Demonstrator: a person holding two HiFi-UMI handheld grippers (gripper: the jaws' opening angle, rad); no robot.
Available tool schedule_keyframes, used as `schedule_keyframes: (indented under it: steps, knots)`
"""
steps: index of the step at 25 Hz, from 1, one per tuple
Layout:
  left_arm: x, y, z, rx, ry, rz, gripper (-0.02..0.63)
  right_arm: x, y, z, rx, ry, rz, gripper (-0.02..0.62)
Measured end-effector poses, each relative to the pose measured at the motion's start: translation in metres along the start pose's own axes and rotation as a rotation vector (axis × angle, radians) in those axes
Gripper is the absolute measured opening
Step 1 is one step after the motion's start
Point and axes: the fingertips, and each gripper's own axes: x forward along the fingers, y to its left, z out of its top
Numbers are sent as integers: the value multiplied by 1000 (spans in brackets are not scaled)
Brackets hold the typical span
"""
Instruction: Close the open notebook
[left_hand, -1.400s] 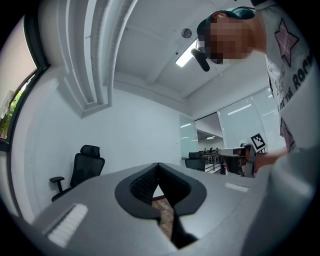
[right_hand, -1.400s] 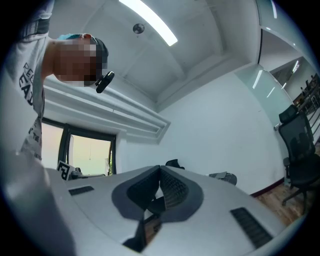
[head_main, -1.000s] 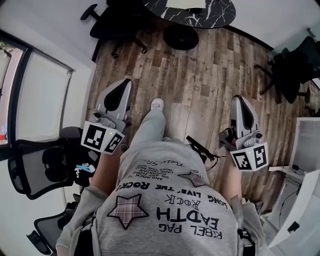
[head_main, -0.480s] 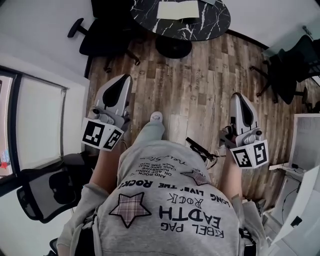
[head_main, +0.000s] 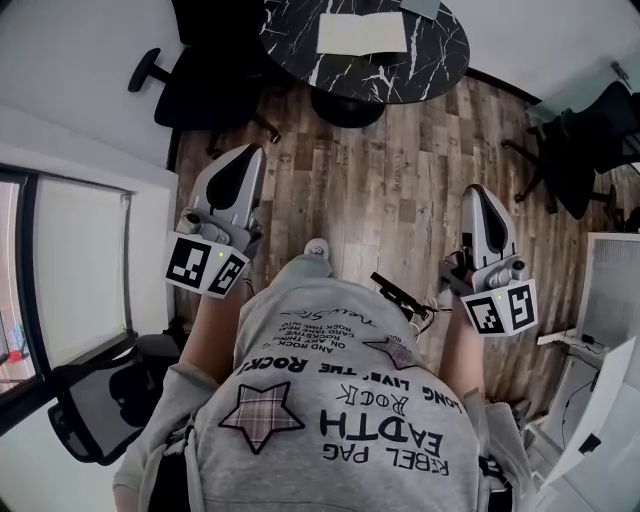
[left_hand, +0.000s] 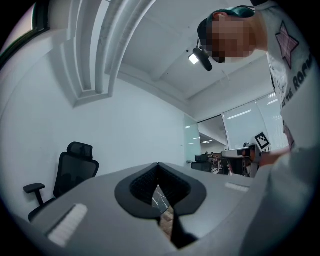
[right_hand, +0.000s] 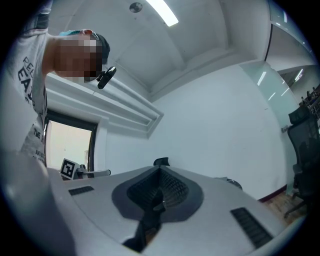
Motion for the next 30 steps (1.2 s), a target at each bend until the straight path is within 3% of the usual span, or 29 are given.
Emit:
schedule_keyframes:
  steps: [17,30]
  knots:
    - [55,71,-11,-10,6,-49,8,92,-10,-14,11,3,-5,11]
    - [76,98,-23,-15,39,0,8,141,-34,-23,33,33,39,12]
